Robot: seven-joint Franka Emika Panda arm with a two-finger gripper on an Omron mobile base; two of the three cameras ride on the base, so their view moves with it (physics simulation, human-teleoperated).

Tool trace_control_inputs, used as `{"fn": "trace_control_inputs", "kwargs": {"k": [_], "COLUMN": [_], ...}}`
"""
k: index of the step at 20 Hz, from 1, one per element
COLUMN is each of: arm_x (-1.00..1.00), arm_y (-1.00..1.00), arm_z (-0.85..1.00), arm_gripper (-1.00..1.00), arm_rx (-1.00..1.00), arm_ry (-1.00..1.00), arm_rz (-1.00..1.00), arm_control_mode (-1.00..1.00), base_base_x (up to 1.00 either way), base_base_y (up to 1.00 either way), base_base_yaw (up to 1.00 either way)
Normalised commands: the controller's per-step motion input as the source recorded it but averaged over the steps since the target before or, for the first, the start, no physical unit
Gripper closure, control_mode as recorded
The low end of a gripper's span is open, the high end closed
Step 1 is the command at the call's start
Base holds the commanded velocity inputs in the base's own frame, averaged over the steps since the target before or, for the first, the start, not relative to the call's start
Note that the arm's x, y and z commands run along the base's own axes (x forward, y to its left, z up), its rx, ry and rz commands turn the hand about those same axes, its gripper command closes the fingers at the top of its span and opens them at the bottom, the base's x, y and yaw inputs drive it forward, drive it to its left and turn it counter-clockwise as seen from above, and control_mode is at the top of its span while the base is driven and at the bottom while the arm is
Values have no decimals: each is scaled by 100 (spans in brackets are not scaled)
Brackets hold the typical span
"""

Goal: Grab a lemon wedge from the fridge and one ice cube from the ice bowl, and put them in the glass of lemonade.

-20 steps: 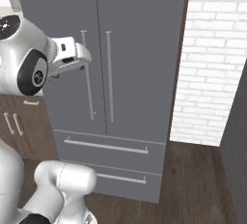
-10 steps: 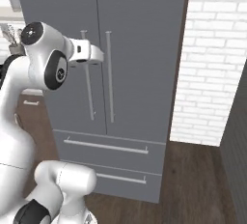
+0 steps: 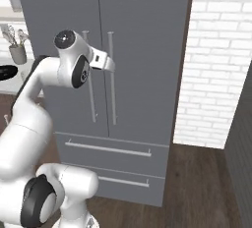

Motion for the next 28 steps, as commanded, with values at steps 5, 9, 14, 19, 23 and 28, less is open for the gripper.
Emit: {"fn": "trace_control_inputs", "kwargs": {"k": [5,9,14,19,23,28], "arm_x": [81,71,37,27,48,43], "arm_y": [0,0,0,0,-2,-4], "arm_z": [-39,0,-3,-14,-22,-7], "arm_gripper": [-100,-100,-100,-100,-100,-100], "arm_rx": [5,0,0,0,0,0], "arm_ry": [3,1,0,3,1,0], "arm_rz": [0,0,0,0,1,1], "arm_control_mode": [-100,-100,-100,-100,-100,-100], "base_base_x": [0,0,0,0,0,0], "base_base_y": [0,0,0,0,0,0], "base_base_yaw": [0,0,0,0,0,0]}}
